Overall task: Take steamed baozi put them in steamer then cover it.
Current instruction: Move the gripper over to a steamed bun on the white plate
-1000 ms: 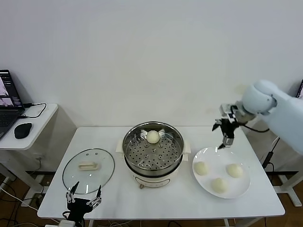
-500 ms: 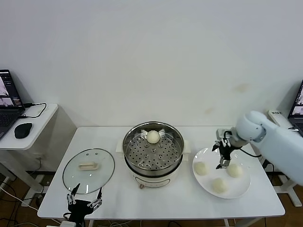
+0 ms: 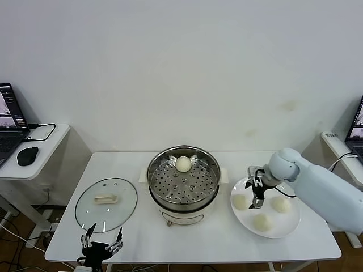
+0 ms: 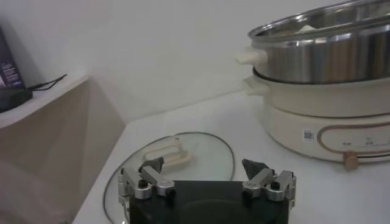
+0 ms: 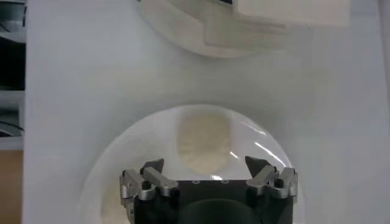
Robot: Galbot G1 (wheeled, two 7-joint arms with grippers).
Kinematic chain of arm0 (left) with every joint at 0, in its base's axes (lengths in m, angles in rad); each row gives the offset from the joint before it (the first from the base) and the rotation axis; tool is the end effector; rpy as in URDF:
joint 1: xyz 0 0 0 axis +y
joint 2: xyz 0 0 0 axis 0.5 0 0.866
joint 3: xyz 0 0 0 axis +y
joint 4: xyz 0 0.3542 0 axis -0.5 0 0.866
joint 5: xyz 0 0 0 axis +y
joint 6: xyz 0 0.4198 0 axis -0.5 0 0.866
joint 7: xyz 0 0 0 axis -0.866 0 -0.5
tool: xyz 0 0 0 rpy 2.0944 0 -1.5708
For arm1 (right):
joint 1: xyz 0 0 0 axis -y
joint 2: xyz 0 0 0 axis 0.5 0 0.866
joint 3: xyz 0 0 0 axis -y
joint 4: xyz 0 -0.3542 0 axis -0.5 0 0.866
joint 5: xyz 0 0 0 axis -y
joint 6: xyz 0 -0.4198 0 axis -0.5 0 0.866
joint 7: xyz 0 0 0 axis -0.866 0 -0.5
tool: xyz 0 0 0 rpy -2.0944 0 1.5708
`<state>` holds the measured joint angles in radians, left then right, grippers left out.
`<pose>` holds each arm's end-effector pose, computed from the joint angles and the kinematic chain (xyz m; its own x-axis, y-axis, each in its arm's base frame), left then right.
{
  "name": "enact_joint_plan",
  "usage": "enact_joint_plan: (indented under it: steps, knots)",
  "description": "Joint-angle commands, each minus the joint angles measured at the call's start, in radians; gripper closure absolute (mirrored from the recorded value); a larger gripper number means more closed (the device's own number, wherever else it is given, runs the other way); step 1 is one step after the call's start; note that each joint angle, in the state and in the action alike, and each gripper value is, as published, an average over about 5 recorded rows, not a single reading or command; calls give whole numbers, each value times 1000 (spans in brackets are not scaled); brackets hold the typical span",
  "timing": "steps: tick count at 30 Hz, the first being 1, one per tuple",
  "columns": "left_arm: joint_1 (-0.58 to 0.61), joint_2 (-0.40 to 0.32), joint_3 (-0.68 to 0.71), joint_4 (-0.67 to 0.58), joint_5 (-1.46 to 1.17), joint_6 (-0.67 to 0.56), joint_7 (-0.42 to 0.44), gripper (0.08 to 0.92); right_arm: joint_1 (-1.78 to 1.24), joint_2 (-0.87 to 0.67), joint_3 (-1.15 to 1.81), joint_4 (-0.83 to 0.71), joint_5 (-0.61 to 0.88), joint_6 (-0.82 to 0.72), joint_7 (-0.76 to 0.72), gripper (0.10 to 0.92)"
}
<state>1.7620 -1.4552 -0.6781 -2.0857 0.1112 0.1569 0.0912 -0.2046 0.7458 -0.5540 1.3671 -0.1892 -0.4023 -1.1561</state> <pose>0.1809 0.0729 -0.3424 -0.9353 -0.0321 0.3523 0.0657 0.9629 0.2619 0.5505 -0.0768 -0.2301 -0.1532 -0.1664 0.9741 -0.9881 0.0130 -0.1532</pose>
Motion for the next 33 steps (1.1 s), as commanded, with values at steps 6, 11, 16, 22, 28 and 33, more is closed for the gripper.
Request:
enact_joint_plan:
  steps: [6, 11, 16, 22, 28, 33]
  knots:
    - [-10, -1, -1, 16, -3, 1, -4, 177, -22, 63, 2, -86, -41, 37, 24, 203]
    - [-13, -1, 0, 22, -3, 1, -2, 177, -18, 71, -2, -94, -51, 40, 20, 202]
    - [-18, 0, -2, 33, -3, 1, -2, 177, -16, 69, -8, -95, -57, 42, 12, 203]
    - [-21, 0, -1, 37, -2, 1, -2, 177, -21, 68, -6, -102, -58, 41, 16, 202]
    - [-21, -2, 3, 37, -1, 1, -3, 177, -21, 69, -4, -104, -48, 38, 18, 246]
    - [-17, -4, 4, 38, 0, 0, -4, 177, -20, 67, -5, -105, -45, 37, 16, 328]
